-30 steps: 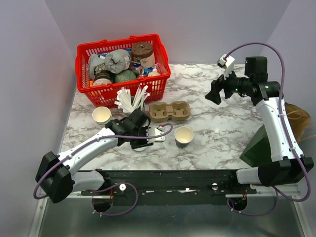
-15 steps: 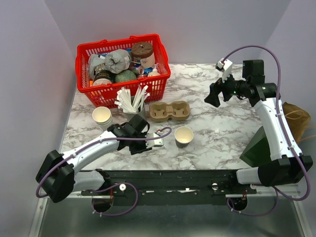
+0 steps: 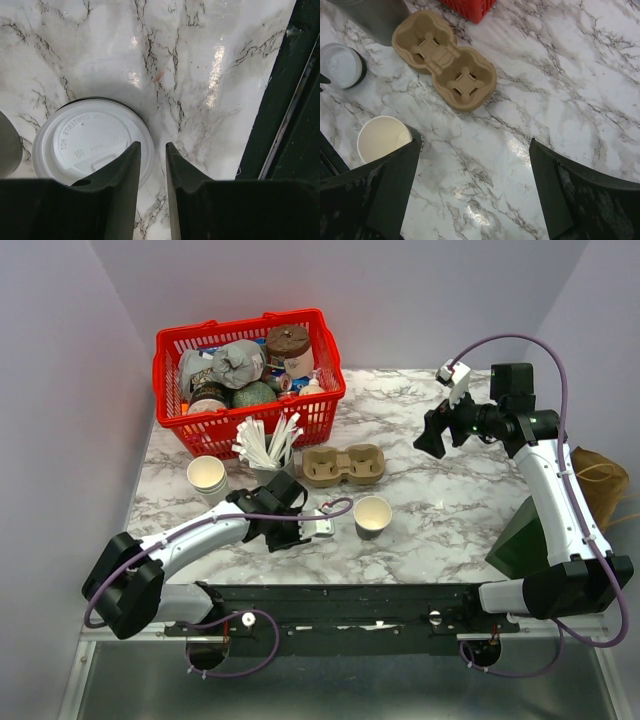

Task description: Pack the takeout coffee

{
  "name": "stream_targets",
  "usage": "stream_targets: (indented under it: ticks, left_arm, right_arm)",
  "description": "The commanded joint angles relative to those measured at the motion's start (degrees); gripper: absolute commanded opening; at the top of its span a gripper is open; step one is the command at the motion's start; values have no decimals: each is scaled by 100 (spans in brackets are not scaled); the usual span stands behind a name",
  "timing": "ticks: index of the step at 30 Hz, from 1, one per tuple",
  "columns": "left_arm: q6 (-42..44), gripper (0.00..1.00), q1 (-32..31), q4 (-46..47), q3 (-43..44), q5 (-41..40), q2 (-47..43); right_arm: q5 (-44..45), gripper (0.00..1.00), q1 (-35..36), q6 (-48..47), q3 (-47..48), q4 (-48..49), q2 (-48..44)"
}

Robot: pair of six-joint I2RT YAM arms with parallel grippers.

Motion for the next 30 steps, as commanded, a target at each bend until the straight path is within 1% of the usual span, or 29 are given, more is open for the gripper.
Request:
stream_targets:
  ticks: [1, 7, 16, 25, 30]
  left_arm:
    - [126, 34, 7, 146, 46, 168, 119]
    - [135, 34, 7, 233, 55, 176, 251]
    - [152, 28, 7, 295, 72, 176, 365]
    - [161, 18, 7, 295, 125, 185, 453]
    - [161, 8, 16, 233, 152, 115, 427]
  right_arm:
    - [22, 100, 33, 55, -54, 136, -88]
    - [22, 100, 24, 64, -27, 154, -70]
    - [40, 100, 24, 55, 8, 145, -17]
    - [57, 100, 33, 64, 17, 171, 35]
    - [57, 100, 24, 73, 26, 154, 53]
